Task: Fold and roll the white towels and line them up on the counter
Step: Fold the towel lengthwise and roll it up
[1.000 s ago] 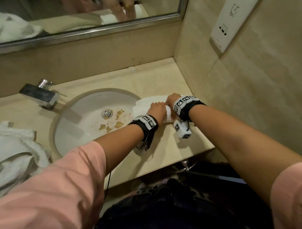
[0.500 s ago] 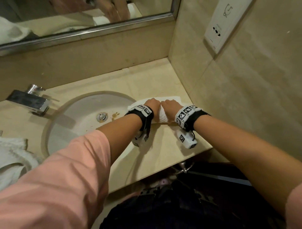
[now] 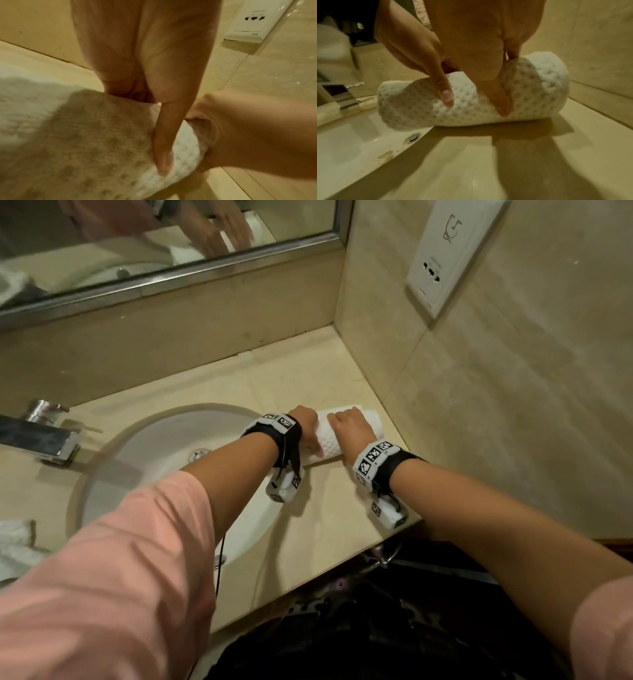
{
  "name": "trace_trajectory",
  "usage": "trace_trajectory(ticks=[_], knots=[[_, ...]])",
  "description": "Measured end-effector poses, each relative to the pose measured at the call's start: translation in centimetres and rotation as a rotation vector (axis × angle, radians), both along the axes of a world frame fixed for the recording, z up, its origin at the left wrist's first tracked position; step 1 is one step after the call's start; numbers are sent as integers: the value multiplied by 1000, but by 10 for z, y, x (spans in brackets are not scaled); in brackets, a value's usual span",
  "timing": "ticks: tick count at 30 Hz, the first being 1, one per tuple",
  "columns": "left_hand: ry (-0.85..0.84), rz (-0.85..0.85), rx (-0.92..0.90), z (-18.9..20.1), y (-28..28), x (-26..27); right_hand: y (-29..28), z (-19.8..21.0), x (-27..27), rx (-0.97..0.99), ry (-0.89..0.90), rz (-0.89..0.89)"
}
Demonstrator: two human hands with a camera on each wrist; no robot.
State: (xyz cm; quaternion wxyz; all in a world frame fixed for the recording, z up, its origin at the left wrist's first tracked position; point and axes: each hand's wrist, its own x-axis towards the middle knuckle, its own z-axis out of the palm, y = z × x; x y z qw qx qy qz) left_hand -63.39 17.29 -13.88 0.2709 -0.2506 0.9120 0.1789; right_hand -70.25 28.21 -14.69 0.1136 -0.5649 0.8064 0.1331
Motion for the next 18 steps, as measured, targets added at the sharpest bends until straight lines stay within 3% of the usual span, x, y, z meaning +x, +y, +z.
trace_trajectory(ticks=[6, 10, 14, 18], knots=[[122, -29, -119, -17, 15, 9, -28, 12, -6, 204, 1, -73], [132, -8, -243, -25, 29, 7, -40, 22, -8, 344, 4, -30], [181, -15, -350, -30, 33, 8, -59, 16, -32, 177, -107, -141], [151, -19, -344, -29, 29, 8, -69, 22, -42, 176, -189, -199]])
